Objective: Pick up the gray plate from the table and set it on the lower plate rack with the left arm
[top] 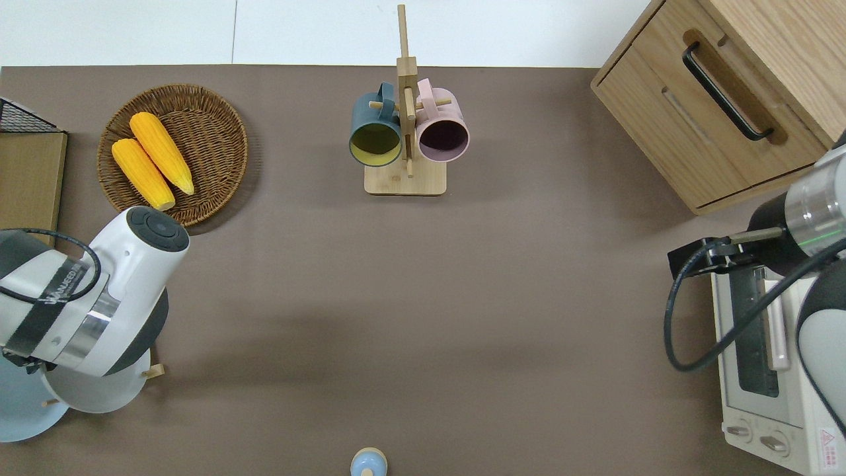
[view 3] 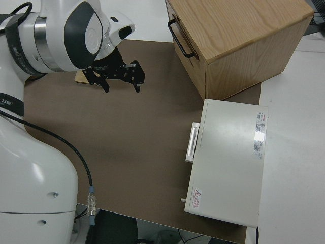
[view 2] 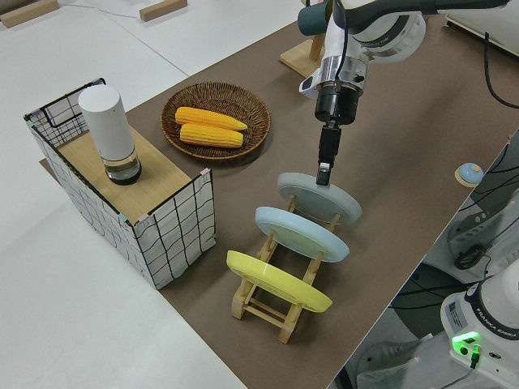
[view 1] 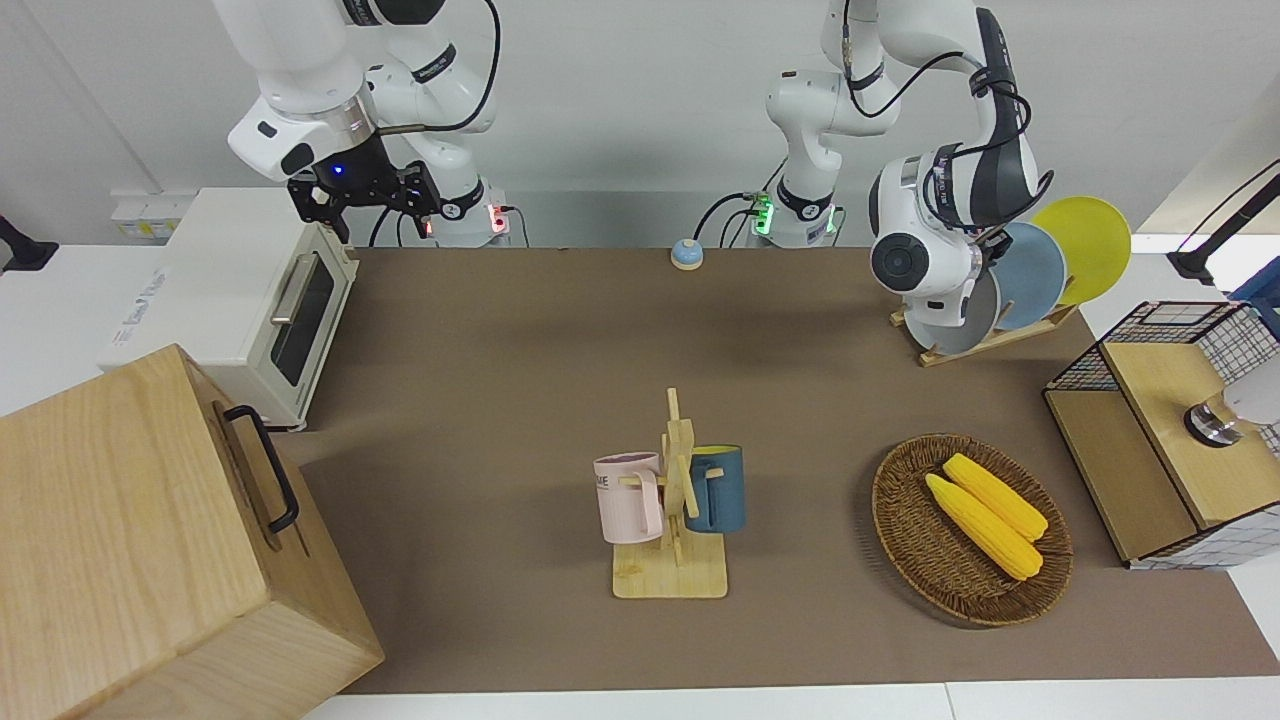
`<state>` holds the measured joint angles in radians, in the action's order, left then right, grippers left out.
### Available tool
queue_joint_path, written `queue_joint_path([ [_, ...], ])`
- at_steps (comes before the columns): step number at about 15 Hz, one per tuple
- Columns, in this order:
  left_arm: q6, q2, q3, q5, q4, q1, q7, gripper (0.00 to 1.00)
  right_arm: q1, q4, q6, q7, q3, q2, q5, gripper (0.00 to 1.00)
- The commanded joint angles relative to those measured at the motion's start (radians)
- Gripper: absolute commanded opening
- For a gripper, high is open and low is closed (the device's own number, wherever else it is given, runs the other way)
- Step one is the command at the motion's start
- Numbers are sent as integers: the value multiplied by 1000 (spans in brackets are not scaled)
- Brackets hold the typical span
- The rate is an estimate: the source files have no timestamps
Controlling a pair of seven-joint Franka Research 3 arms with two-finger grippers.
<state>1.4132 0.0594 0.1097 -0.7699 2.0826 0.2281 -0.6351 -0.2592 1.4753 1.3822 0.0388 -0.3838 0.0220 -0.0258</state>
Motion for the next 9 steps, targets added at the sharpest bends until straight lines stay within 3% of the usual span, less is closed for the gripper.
queue_joint_path([
  [1,21,-7,10,6,17,10,-9,727,-23,-7,-11,12,-21,-2,-5,983],
  [3,21,-7,10,7,17,10,-8,800,-23,-7,-11,12,-20,-2,-5,983],
  [5,21,-10,10,7,16,10,-3,990,-23,-7,-11,12,-20,-2,-5,983],
  [9,17,-15,8,27,-42,10,159,993,-23,-7,-11,12,-20,-2,-5,983],
])
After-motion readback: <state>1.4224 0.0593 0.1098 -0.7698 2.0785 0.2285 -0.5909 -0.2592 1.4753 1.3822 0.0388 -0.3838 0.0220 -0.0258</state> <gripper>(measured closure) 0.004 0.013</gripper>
